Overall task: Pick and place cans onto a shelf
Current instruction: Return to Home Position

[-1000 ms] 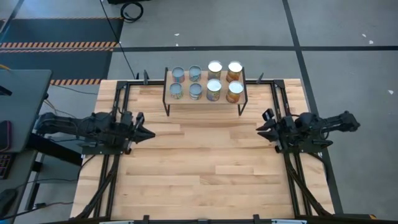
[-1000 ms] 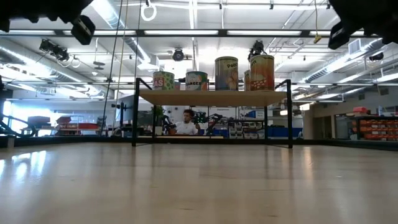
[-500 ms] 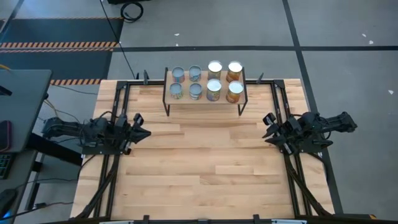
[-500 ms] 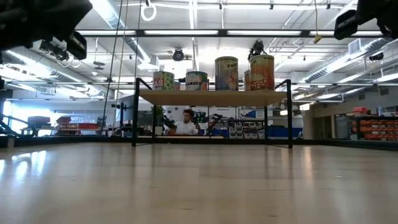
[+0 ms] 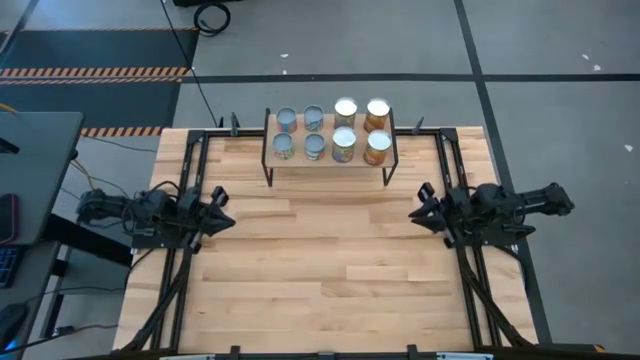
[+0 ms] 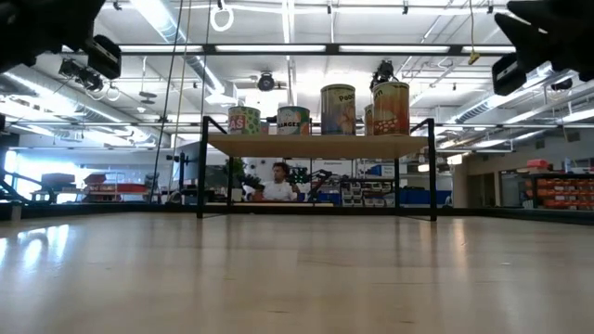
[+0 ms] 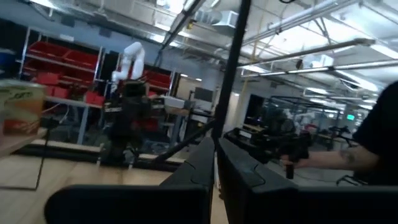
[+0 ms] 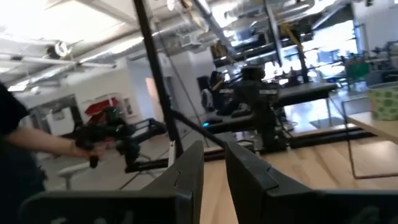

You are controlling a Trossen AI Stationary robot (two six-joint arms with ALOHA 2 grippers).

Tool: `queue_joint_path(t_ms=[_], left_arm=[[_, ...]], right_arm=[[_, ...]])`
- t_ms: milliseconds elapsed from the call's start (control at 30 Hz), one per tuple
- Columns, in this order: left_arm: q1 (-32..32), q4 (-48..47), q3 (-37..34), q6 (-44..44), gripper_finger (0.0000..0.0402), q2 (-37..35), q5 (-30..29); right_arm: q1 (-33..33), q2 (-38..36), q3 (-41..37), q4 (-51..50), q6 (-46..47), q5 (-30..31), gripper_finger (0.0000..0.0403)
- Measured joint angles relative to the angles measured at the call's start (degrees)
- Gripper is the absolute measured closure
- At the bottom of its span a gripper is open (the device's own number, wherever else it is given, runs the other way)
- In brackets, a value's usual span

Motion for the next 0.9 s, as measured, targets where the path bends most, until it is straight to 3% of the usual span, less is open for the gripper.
queue_joint_path(t_ms=[167,300,400,600,700,900], left_arm=[[-1.1,-1.7,0.0,0.9,0.0377,0.2,-2.1],[-1.3,-2.3,0.0,2.9,0.0377,0.2,-3.1],[-1.3,-2.5,0.0,-0.3,0.0377,0.2,-4.3],[-1.3,-7.0,0.0,2.5,0.0377,0.2,-4.7],[-1.3,-9.9,0.0,2.0,0.0377,0.3,-6.5],[-1.3,-14.3,0.0,4.0,0.0377,0.2,-11.7]], right_arm=[[-4.9,0.0,0.0,-0.6,3.4,-1.6,0.0329],[-9.7,0.0,0.0,-0.8,3.8,-7.6,0.0329],[-13.2,0.0,0.0,-0.9,3.3,-10.6,0.0329],[-17.8,0.1,0.0,-6.4,1.4,-8.7,0.0329],[-18.5,0.3,0.0,-9.5,3.6,-8.7,0.0329],[-19.7,0.2,-0.2,-11.6,-1.0,-7.4,0.0329]])
